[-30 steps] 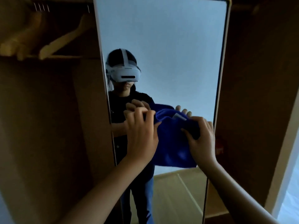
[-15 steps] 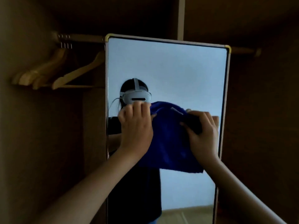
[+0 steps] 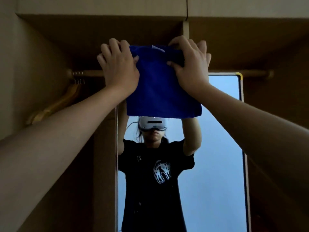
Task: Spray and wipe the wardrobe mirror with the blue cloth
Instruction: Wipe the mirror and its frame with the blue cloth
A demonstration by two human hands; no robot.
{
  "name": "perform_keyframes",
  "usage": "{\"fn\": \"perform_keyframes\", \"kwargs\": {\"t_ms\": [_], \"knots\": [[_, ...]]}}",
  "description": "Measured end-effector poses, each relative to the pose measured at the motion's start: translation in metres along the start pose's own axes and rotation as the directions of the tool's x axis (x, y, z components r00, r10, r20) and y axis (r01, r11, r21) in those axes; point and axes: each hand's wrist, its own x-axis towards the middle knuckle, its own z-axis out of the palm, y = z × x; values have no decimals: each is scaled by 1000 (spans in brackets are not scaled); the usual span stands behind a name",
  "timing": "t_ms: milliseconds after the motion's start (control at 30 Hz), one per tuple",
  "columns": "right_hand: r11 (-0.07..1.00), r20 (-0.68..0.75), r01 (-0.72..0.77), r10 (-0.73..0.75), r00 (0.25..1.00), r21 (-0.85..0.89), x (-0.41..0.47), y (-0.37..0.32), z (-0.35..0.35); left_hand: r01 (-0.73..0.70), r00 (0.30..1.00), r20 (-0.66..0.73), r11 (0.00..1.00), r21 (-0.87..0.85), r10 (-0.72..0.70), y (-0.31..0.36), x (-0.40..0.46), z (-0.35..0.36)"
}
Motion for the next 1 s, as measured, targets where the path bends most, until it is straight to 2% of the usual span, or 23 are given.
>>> {"fn": "perform_keyframes", "kwargs": {"t_ms": [67,133,233,267,333,400,467,500,567,600,667,800,1000], "knots": [[1000,29,0,0,1000,-21,14,-5,1,38,996,88,998,-44,-34,-3,14,-2],[997,56,-18,23,998,-80,21,-9,3,131,969,230,976,-172,-89,-6,23,-3],[987,16,-92,95,995,-136,22,-11,8,360,869,477,831,-424,-133,-12,26,3],[983,-13,-86,85,996,-161,21,-12,9,404,847,516,786,-468,-127,-14,26,4],[961,-43,1,-14,999,-275,22,-14,8,419,849,518,735,-533,-108,-17,25,7],[917,77,154,-135,988,-367,25,-16,8,354,887,454,760,-545,-88,-17,24,11],[919,273,272,-194,942,-286,28,-14,9,179,948,316,884,-431,-38,-15,23,14],[943,338,260,-181,924,-207,27,-12,10,73,969,246,924,-376,24,-15,21,16],[988,373,136,-99,923,-75,22,-7,10,-56,967,209,923,-381,145,-16,17,18],[993,381,106,-76,922,-57,19,-5,10,-102,956,216,913,-395,200,-15,14,18],[976,398,178,-114,910,-126,14,-2,12,-220,936,184,907,-358,300,-14,6,20],[918,317,316,-234,919,-238,8,7,21,-332,929,80,910,-250,361,-11,-1,26],[912,79,364,-356,931,-188,-12,28,21,-390,920,-25,910,-142,391,6,-12,30]]}}
